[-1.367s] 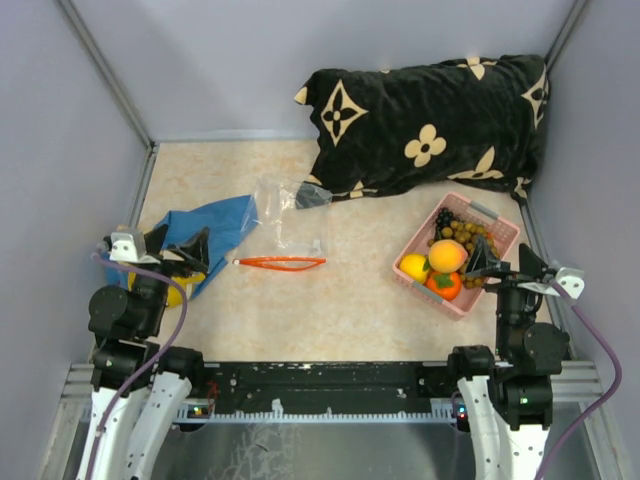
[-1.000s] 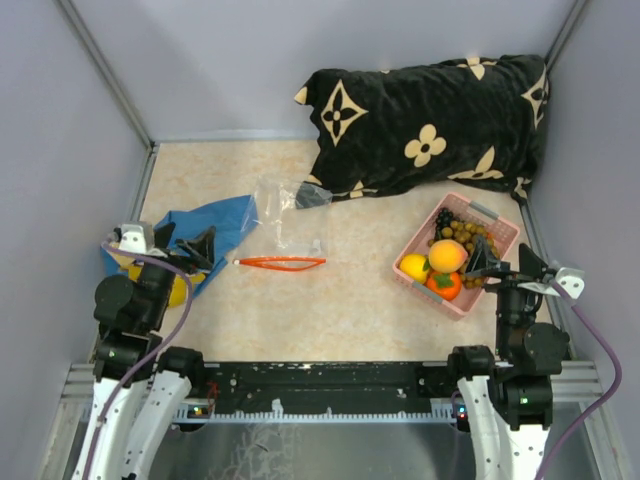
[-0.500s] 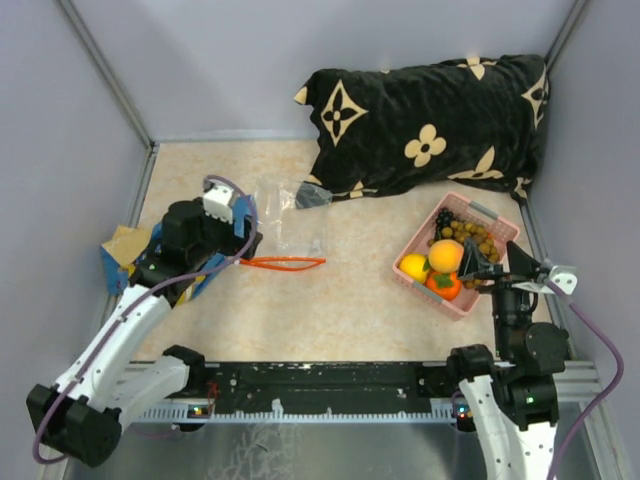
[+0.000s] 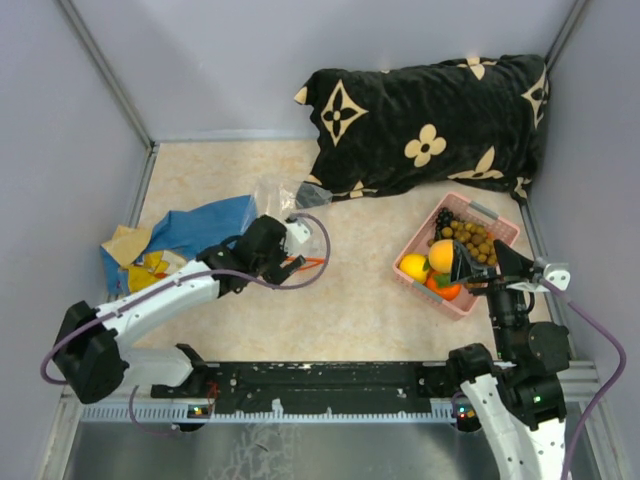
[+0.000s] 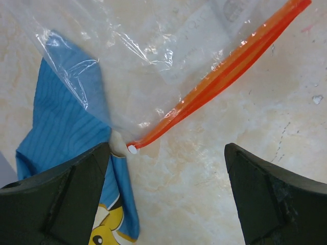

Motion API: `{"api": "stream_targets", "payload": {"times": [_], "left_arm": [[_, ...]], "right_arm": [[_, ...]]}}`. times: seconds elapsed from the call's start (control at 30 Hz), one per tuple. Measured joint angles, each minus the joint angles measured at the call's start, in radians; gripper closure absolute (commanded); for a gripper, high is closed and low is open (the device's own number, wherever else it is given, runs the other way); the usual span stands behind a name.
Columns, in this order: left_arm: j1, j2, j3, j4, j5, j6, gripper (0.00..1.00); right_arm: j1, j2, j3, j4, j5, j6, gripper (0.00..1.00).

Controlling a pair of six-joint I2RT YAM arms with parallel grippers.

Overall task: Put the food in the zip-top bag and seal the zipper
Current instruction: Pick up the zipper food storage bag at the center of the board.

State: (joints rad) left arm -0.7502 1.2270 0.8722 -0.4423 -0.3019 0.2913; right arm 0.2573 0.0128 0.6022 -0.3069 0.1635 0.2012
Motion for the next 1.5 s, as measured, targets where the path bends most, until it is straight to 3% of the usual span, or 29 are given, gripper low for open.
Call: {"api": "stream_targets", "payload": {"times": [0.27,0.73,0.87,1.23,1.5], "left_arm": [[-0.08,0.173,0.001,0.003,-0.154,0.092,0.03],[-0.119,0.336,0.001,0.238,-0.268,0.175,0.1],[-0.119,0.41,0.008,0.276,-0.296,0.185,0.24],[-0.121,0.452,0.053,0.335,-0.363,0.142,1.0],[-0.136,0.425,0.116,0.25,-0.386,-0.06,1.0]], "right_arm": [[0.003,0.0,0.0,0.0,0.0,0.0,0.14],[0.01,0.0,0.0,0.0,0.003,0.001,0.14],[0.012,0.0,0.0,0.0,0.006,0.0,0.14],[0.047,0.0,0.0,0.0,0.006,0.0,0.14],[0.048,0.026,0.009,0.0,-0.019,-0.008,0.14]]}}
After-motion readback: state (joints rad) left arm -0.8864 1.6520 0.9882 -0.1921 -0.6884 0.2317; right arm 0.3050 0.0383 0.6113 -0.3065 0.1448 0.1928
